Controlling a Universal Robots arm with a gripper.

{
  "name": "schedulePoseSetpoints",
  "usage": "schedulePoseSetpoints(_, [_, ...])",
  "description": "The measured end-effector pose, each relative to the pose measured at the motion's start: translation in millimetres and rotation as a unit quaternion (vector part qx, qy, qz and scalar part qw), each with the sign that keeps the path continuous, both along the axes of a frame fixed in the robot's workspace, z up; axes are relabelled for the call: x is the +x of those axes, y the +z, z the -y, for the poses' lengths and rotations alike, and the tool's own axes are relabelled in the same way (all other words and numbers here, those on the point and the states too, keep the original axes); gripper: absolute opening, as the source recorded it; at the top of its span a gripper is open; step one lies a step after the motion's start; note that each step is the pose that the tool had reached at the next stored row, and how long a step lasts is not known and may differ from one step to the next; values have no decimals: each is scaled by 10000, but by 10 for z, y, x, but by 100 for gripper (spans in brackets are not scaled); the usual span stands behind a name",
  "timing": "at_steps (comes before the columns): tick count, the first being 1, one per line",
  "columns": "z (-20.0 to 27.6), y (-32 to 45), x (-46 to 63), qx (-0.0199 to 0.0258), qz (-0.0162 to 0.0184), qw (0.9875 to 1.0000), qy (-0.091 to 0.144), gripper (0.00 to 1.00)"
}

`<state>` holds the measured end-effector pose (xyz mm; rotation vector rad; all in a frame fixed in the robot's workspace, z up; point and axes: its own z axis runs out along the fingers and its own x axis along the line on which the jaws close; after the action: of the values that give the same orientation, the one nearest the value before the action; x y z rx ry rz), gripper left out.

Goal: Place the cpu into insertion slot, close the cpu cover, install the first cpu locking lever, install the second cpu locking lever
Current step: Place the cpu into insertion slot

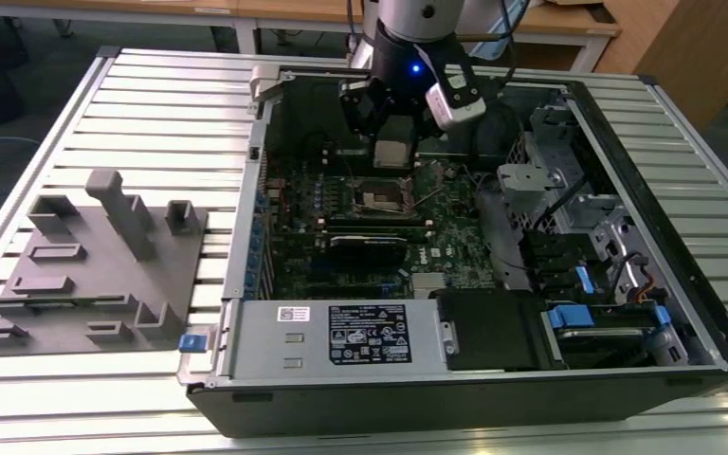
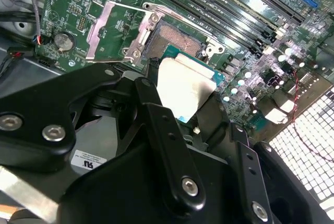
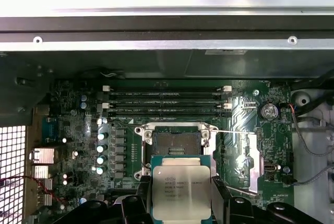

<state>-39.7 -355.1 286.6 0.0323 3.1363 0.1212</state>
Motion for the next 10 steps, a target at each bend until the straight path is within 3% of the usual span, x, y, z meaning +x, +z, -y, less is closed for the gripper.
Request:
schedulePoseSetpoints(5, [0, -21, 0, 1, 0, 9994, -360, 54])
schedulePoseSetpoints(10, [0, -47, 0, 1, 0, 9967, -816, 54])
